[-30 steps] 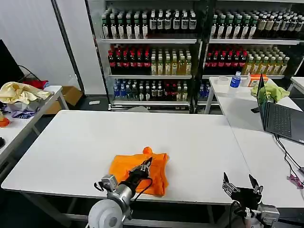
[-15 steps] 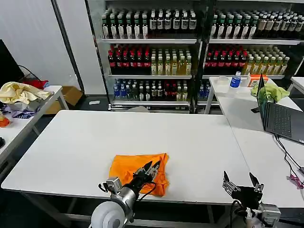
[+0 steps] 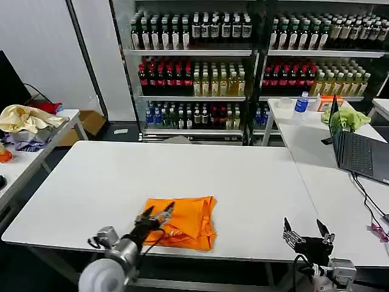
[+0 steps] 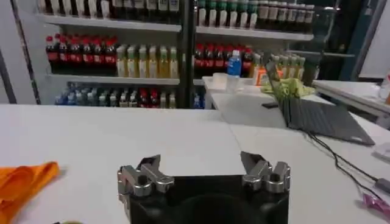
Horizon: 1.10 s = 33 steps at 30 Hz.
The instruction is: Fold and organize the clothes.
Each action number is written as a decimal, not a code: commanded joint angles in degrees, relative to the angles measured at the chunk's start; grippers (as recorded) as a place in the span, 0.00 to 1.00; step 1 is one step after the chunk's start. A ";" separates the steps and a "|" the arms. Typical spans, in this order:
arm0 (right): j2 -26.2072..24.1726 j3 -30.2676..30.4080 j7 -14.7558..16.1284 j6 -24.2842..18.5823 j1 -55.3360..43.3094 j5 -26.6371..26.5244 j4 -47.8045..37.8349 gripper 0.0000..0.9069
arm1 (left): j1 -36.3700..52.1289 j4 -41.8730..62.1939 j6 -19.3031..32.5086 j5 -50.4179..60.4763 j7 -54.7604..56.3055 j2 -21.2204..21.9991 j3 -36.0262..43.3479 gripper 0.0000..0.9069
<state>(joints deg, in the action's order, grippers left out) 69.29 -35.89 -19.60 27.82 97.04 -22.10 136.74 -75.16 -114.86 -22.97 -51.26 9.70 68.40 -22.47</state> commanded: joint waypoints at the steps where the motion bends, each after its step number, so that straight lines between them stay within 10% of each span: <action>1: -0.29 0.29 0.01 0.03 -0.42 0.03 -0.45 1.00 | -1.17 6.22 0.04 -2.17 0.34 -1.06 -7.18 1.00; 29: 0.47 -1.73 -0.16 0.19 2.31 0.05 2.39 1.00 | 1.78 9.99 -0.73 -14.74 1.99 5.31 -4.14 1.00; 33: 0.43 -1.77 -0.23 0.29 2.30 0.06 2.65 1.00 | 0.95 10.74 -0.71 -14.70 2.05 5.36 -4.24 0.70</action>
<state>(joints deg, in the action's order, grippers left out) 69.76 -37.56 -19.78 28.02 99.24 -22.04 139.11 -73.65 -105.84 -23.52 -62.12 10.73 72.65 -26.11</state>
